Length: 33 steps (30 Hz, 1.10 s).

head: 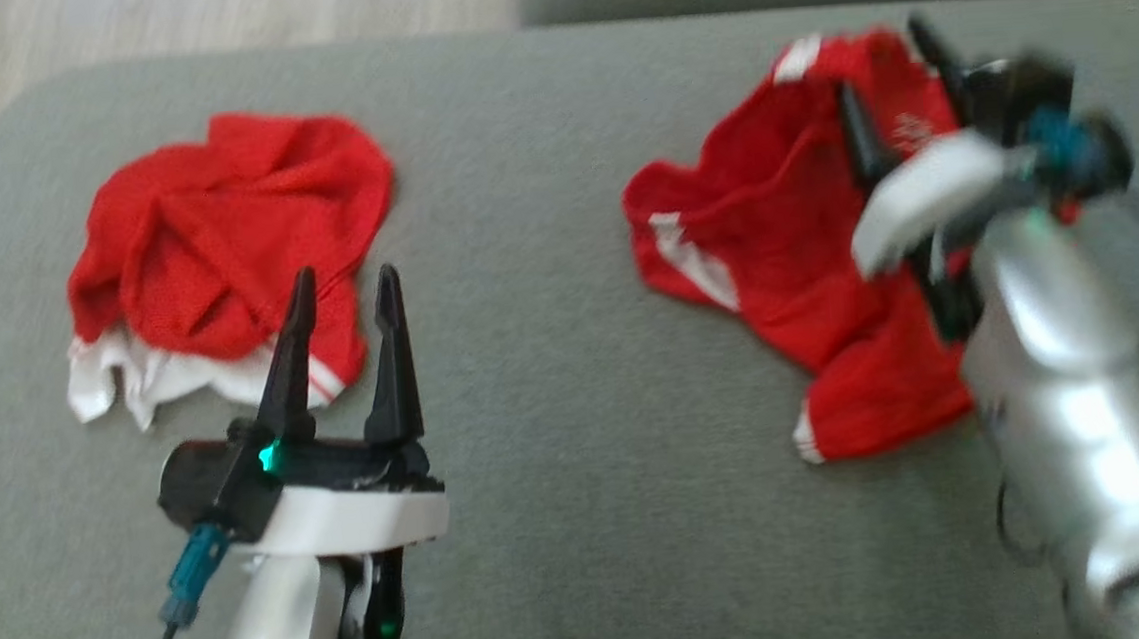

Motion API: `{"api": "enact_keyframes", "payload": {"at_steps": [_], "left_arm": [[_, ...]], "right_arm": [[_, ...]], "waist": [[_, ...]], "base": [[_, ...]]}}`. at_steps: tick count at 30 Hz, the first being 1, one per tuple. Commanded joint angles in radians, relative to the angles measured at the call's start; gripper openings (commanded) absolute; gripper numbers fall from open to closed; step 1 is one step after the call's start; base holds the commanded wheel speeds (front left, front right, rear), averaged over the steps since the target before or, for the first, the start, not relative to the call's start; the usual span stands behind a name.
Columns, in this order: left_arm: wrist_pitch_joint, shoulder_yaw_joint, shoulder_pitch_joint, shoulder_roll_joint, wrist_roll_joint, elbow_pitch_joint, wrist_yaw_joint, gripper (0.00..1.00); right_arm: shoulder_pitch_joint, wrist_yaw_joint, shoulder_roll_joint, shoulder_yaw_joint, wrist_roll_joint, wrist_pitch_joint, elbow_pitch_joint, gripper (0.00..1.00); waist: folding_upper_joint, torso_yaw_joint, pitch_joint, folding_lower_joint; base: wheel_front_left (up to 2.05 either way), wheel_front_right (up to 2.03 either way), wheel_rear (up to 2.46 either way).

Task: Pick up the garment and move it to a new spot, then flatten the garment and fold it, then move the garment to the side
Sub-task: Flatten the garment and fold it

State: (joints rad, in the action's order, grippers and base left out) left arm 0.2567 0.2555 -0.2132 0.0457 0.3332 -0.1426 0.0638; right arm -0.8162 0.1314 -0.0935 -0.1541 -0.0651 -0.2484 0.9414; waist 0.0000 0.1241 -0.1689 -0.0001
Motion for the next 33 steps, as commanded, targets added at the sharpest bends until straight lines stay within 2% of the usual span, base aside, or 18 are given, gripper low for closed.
{"api": "enact_keyframes", "payload": {"at_steps": [1, 6, 9, 13, 25, 33], "left_arm": [[0.005, -0.044, -0.001, 0.004, -0.010, 0.039, 0.004, 1.00], [0.005, -0.073, 0.042, 0.004, -0.012, 0.042, 0.005, 1.00], [0.005, -0.078, 0.062, 0.004, -0.017, 0.041, 0.010, 1.00], [0.005, -0.090, 0.080, 0.004, -0.026, 0.039, 0.017, 1.00], [0.005, -0.093, 0.086, 0.004, -0.046, 0.027, 0.035, 1.00], [0.005, -0.081, 0.092, 0.004, -0.041, 0.030, 0.033, 1.00]], "right_arm": [[0.068, -0.001, 0.027, -0.023, 0.021, -0.013, -0.098, 1.00], [0.328, -0.001, 0.039, 0.029, 0.067, -0.013, -0.301, 1.00], [0.459, -0.001, 0.042, 0.058, 0.036, -0.013, -0.383, 1.00], [0.569, -0.001, 0.043, 0.047, -0.022, -0.013, -0.447, 1.00], [0.586, -0.001, 0.043, 0.039, -0.066, -0.013, -0.505, 1.00], [0.580, -0.001, 0.043, 0.074, -0.066, -0.013, -0.452, 1.00]], "waist": [[0.0000, -0.063, 0.059, 0.0001], [0.0000, -0.113, 0.097, 0.0001], [0.0000, -0.126, 0.113, 0.0001], [0.0000, -0.139, 0.119, 0.0001], [0.0000, -0.121, 0.118, 0.0001], [0.0000, -0.091, 0.115, 0.0001]], "base": [[0.00, 0.00, 0.00], [0.00, 0.00, 0.00], [0.00, 0.00, 0.00], [0.00, 0.00, 0.00], [0.00, 0.00, 0.00], [0.00, 0.00, 0.00]]}}
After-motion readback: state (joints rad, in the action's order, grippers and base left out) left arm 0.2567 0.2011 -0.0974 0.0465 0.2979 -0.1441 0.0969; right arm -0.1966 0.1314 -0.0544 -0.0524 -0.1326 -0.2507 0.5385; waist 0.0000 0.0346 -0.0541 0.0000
